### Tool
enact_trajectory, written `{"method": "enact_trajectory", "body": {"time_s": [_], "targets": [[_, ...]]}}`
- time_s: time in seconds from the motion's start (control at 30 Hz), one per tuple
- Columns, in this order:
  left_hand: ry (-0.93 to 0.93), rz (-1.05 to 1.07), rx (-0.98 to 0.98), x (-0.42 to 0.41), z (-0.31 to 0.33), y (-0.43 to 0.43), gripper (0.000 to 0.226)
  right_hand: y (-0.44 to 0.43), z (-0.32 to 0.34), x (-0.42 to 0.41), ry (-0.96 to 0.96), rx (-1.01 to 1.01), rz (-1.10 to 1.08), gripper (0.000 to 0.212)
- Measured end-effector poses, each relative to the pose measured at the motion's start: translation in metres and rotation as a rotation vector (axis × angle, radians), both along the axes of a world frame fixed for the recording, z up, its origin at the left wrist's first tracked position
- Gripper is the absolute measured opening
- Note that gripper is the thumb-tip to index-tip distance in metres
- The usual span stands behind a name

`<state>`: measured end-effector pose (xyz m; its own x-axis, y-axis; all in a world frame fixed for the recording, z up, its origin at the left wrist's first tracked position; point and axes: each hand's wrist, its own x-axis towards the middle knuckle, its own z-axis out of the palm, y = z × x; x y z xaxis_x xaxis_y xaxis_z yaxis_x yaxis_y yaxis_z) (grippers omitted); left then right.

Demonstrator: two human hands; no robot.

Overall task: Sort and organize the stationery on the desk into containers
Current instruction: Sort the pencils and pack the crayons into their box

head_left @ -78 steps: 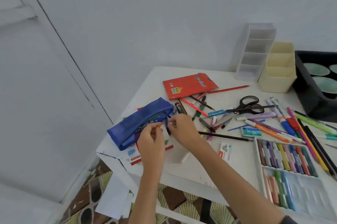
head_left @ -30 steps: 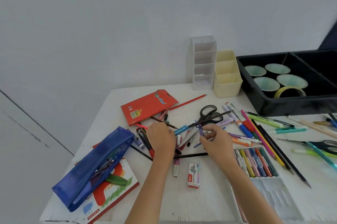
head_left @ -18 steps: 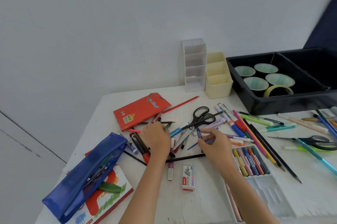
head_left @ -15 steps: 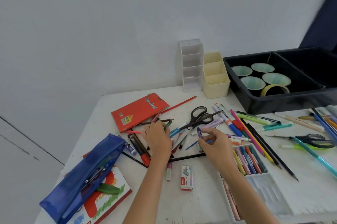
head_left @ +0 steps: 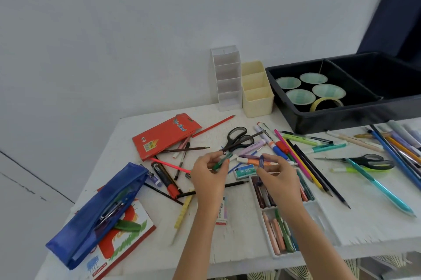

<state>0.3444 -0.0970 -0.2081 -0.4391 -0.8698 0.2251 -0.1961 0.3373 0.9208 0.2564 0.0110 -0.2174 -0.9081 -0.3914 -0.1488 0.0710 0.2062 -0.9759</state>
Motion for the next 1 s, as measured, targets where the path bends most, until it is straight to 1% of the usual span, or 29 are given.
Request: {"method": "enact_trajectory", "body": {"time_s": [0.13,0.27,0.43,0.57,0.7,0.8,0.9,1.0], "targets": [[0.074,-0.046,0.136,0.004,0.005,0.032,0.026,0.02,0.004,0.001,0.005,-0.037,0.066,0.033],[0.097,-0.068,0.202,0.004,0.005,0.064,0.026,0.047,0.012,0.007,0.143,-0.081,0.204,0.036],[0.11,-0.05,0.255,-0.001,0.005,0.101,0.024,0.079,0.007,0.005,0.191,-0.059,0.306,0.039],[0.125,0.028,0.253,-0.002,0.005,0.126,0.017,0.105,0.002,0.0,0.149,-0.043,0.324,0.039],[0.137,0.037,0.245,0.002,0.0,0.143,0.014,0.122,-0.001,0.0,0.148,-0.028,0.355,0.039],[0.105,0.043,0.179,0.007,-0.006,0.15,0.021,0.128,-0.004,0.002,0.177,0.008,0.362,0.04],[0.056,0.048,0.113,0.011,-0.011,0.153,0.028,0.134,-0.004,0.004,0.195,0.017,0.3,0.039],[-0.023,0.039,0.103,0.014,-0.018,0.153,0.032,0.139,-0.003,0.004,0.213,0.012,0.239,0.037]]}}
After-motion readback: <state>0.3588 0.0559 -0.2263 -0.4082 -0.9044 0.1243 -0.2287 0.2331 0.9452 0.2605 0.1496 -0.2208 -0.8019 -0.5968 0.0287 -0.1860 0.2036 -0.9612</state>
